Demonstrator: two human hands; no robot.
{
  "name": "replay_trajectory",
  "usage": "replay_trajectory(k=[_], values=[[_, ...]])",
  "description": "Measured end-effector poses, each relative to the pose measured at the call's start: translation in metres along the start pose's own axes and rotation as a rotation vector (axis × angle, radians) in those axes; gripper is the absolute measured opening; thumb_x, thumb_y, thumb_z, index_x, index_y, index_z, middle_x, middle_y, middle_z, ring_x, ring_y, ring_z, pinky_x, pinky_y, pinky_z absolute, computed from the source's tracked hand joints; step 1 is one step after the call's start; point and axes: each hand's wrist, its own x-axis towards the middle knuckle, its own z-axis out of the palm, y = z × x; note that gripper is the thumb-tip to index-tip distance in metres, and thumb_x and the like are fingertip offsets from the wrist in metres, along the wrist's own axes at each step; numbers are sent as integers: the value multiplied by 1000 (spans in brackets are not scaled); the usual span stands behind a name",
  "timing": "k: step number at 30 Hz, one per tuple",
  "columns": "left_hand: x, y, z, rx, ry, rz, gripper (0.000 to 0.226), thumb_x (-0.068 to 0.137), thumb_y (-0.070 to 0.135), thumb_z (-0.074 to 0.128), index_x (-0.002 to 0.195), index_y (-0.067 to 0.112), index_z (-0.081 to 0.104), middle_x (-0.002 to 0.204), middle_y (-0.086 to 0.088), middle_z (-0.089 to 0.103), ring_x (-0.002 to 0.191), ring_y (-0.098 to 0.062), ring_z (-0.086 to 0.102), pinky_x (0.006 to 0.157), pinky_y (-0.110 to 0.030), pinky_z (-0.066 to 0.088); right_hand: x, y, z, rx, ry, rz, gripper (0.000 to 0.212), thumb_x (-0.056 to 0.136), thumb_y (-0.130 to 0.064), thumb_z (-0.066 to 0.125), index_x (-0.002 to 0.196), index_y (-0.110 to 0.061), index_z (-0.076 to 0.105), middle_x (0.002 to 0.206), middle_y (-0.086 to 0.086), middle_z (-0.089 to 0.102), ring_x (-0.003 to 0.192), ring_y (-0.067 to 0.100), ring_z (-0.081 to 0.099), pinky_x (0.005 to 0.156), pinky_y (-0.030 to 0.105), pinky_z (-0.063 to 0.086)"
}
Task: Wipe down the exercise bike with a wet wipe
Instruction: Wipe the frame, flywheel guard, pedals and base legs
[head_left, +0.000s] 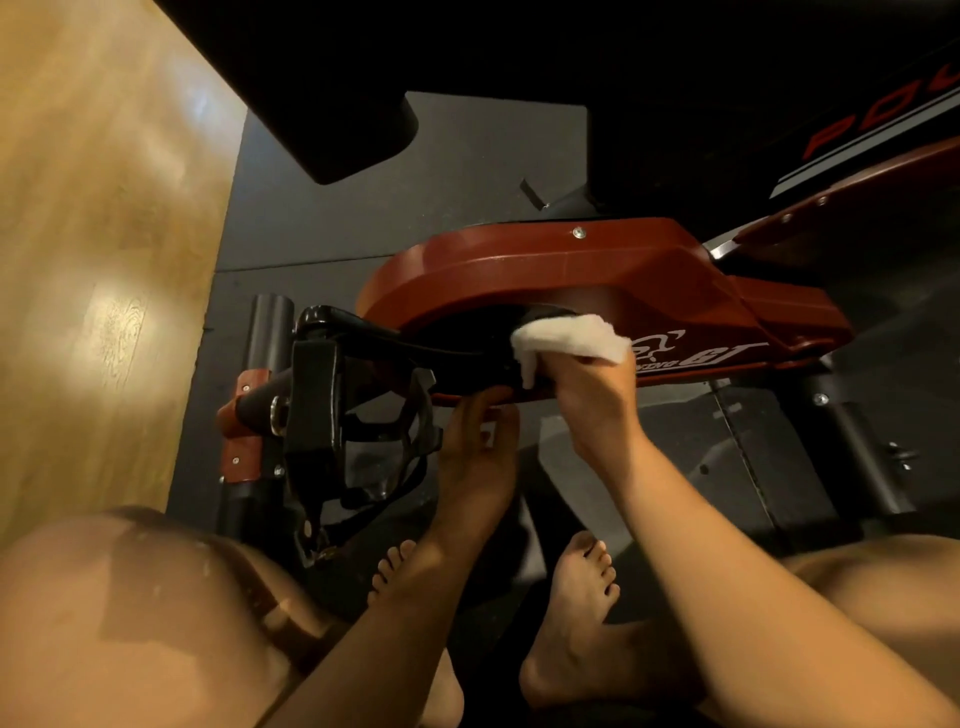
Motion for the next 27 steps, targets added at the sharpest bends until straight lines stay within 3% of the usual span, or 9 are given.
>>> replay_trajectory(k=[2, 4, 7, 11, 14, 17, 20, 23, 27], values=[[0, -11, -7, -57, -13, -51, 21, 101, 30, 52, 119, 38, 58, 122, 13, 59, 104, 4, 55, 77, -7, 42, 3, 3, 5, -137, -24, -29, 21, 75, 18, 57, 61, 6, 68, 58, 17, 65, 57, 29, 65, 56, 40, 51], [2, -17, -12, -114, -25, -75, 19, 100, 28, 54, 114, 40, 59, 115, 13, 63, 100, 6, 59, 71, -7, 43, 3, 32, -3, -216, 114, 128, 14, 71, 11, 62, 59, 4, 65, 59, 13, 65, 58, 23, 63, 56, 39, 49], [9, -17, -14, -126, -16, -96, 17, 100, 24, 54, 104, 39, 60, 115, 5, 65, 107, -10, 62, 79, -16, 45, -1, 49, -10, -344, 161, 339, 14, 68, 4, 66, 60, -7, 67, 64, 6, 67, 67, 23, 65, 54, 25, 45], [20, -1, -11, -225, 45, -185, 18, 101, 14, 52, 113, 11, 65, 116, -8, 65, 110, -21, 61, 94, -34, 48, 17, 12, 9, -252, 146, 272, 27, 72, 4, 65, 50, -13, 65, 54, 3, 65, 57, 27, 66, 51, 33, 50], [22, 7, -11, -283, 34, -166, 15, 101, 7, 49, 108, 6, 63, 111, -13, 64, 105, -24, 60, 89, -31, 47, 14, 20, 6, -237, 114, 409, 30, 73, 9, 61, 52, -12, 62, 54, 4, 61, 53, 17, 60, 47, 23, 46], [17, 8, -15, -300, -31, -108, 19, 101, 7, 47, 100, 11, 66, 107, -6, 66, 102, -19, 62, 85, -26, 48, 12, 29, 0, -265, 128, 617, 20, 74, 3, 66, 66, -13, 58, 68, 3, 61, 72, 19, 64, 58, 18, 50], [14, 5, -17, -295, -94, -121, 22, 103, 19, 46, 110, 17, 67, 116, -1, 67, 112, -18, 62, 95, -31, 48, 24, 11, 5, -218, 98, 473, 12, 67, 2, 67, 68, -10, 68, 76, 17, 70, 75, 30, 71, 64, 34, 59], [9, -2, -16, -61, -134, -60, 37, 103, 31, 47, 139, 27, 51, 144, 4, 50, 133, -13, 45, 111, -30, 36, 22, 5, 4, 7, 124, 378, 8, 67, 6, 65, 69, 0, 69, 77, 31, 67, 66, 41, 68, 59, 46, 58], [-7, -7, -13, 672, -199, 244, 61, 101, 51, 35, 153, 46, 4, 165, 5, -3, 150, -11, -10, 117, -31, 0, 12, 25, -5, -298, 67, 572, 9, 69, 0, 62, 70, -8, 61, 75, 15, 67, 66, 18, 67, 64, 31, 56]])
